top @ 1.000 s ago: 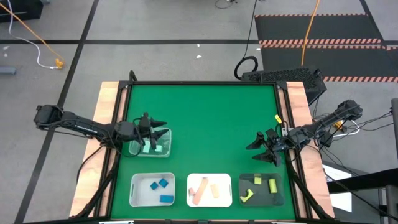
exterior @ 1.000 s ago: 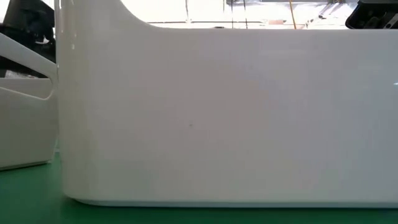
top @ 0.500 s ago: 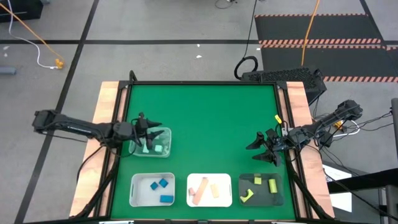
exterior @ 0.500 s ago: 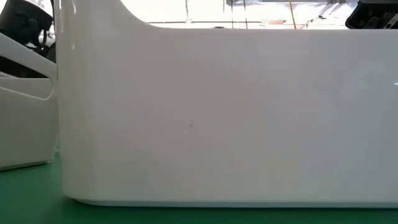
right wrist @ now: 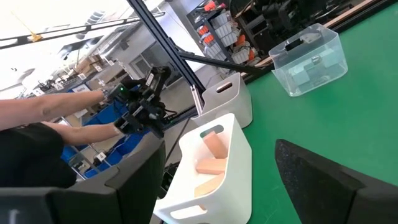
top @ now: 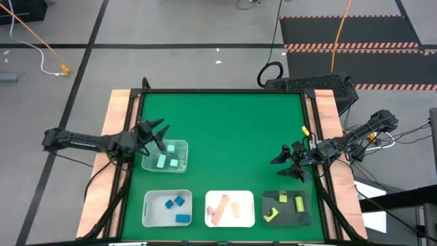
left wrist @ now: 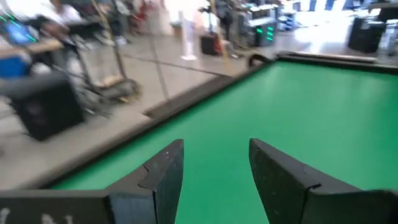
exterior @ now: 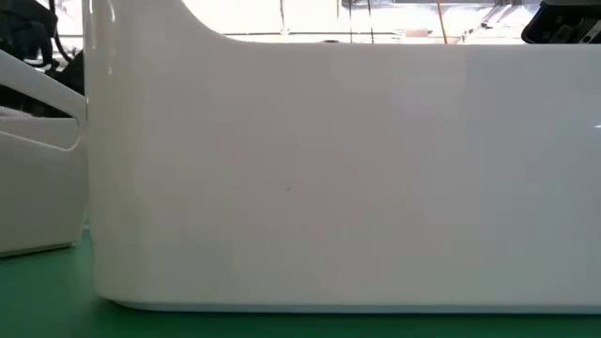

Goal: Sort & place blocks by color
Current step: Return to Home Position

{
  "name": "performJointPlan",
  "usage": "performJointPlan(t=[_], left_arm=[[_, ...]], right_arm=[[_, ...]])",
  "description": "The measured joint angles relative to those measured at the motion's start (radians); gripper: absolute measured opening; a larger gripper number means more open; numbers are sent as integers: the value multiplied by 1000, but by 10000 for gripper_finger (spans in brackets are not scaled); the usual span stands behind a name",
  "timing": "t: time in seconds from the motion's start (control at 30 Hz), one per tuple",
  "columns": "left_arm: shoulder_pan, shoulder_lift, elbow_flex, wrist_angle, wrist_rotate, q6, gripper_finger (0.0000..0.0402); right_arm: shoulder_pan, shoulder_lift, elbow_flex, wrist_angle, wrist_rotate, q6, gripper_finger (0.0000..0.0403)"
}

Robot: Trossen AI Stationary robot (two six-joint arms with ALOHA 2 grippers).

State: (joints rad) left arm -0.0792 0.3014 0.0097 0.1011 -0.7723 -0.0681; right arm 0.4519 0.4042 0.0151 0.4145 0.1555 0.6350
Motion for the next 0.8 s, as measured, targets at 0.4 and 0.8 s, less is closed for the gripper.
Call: performJointPlan(t=[0.4,0.8], left_arm=[[0,-123,0,25,-41,152,184],[0,-123,0,25,-40,142,184]], right_arm=[[0,0,0,0,0,0,290],[0,0,0,0,0,0,290]])
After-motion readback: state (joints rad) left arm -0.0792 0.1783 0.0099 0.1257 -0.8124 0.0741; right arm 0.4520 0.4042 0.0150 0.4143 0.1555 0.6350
